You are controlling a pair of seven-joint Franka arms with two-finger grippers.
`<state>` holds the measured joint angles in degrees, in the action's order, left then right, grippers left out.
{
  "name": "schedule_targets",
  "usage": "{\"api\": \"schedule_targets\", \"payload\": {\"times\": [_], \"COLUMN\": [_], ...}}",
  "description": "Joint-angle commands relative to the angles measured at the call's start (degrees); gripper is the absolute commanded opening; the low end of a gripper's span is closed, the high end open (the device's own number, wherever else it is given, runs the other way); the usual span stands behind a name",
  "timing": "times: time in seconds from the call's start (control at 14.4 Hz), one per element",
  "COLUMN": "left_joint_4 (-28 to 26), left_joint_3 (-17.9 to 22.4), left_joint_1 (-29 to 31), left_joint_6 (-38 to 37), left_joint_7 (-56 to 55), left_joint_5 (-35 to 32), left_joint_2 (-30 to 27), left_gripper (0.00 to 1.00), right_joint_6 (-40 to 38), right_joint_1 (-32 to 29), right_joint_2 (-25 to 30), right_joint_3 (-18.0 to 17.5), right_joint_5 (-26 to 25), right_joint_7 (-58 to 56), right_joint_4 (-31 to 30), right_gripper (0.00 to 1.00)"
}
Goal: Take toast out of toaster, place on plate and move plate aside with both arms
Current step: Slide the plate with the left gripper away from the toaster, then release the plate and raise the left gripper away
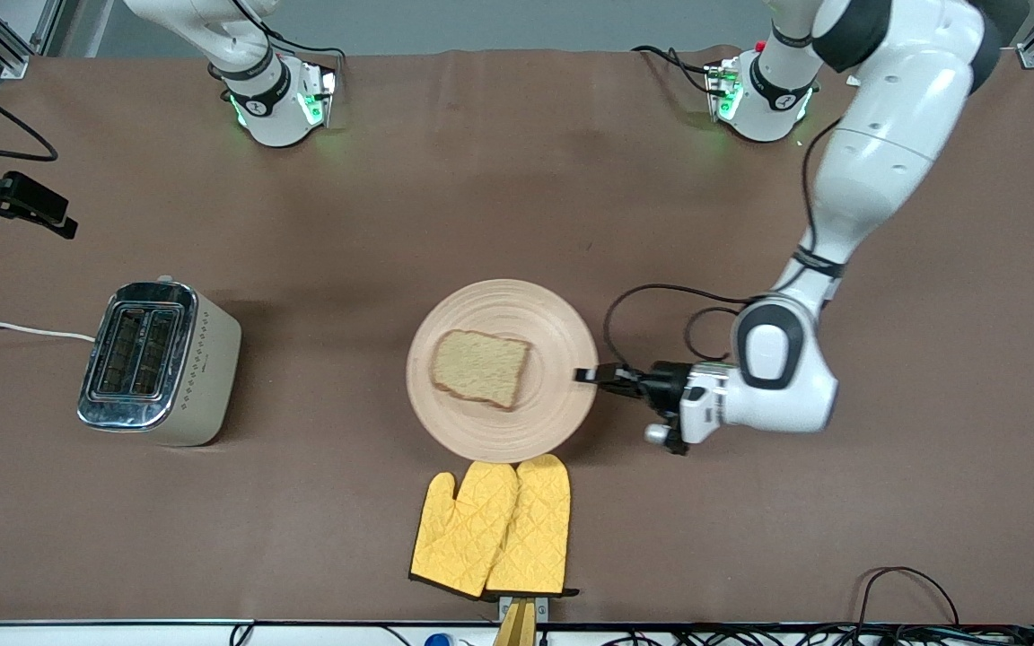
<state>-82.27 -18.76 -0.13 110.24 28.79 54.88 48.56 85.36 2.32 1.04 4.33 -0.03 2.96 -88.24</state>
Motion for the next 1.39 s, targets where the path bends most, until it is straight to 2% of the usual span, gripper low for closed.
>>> {"api": "schedule_targets", "payload": {"times": [0.0,0.07,0.28,0.49,0.91,1.11,1.32], "left_joint_4": [-2.63,-2.55,-2.11,-2.11,-2.28,-2.37,-2.28], "left_joint_3": [-1.28,-1.28,-1.37,-1.28,-0.84,-0.67,-0.58], "left_joint_1": [9.15,11.97,19.00,23.67,32.02,33.53,34.58], "left_joint_6": [-7.74,-9.41,-10.66,-11.01,-12.60,-12.68,-12.60], "left_joint_7": [2.41,2.50,2.76,4.69,15.41,16.56,16.47], "left_joint_5": [-4.51,-5.74,-15.40,-18.93,-20.95,-21.31,-22.36], "left_joint_2": [-1.98,-1.89,-1.46,-1.37,1.09,1.62,2.93], "left_gripper": [0.00,0.00,0.00,0.00,0.00,0.01,0.07], "right_joint_6": [-0.81,-0.81,-0.81,-0.81,-0.81,-0.81,-0.90], "right_joint_1": [-0.92,-0.92,-0.92,-0.92,-0.92,-0.83,-0.92], "right_joint_2": [-0.33,-0.25,-0.33,-0.24,-0.25,-0.24,-0.25], "right_joint_3": [-0.64,-0.64,-0.64,-0.64,-0.64,-0.64,-0.64], "right_joint_5": [-0.06,-0.06,-0.06,-0.06,-0.06,-0.06,0.03], "right_joint_7": [0.38,0.38,0.38,0.38,0.38,0.47,0.47], "right_joint_4": [0.87,0.87,0.87,0.87,0.87,0.87,0.87], "right_gripper": [1.00,1.00,1.00,1.00,1.00,1.00,1.00]}}
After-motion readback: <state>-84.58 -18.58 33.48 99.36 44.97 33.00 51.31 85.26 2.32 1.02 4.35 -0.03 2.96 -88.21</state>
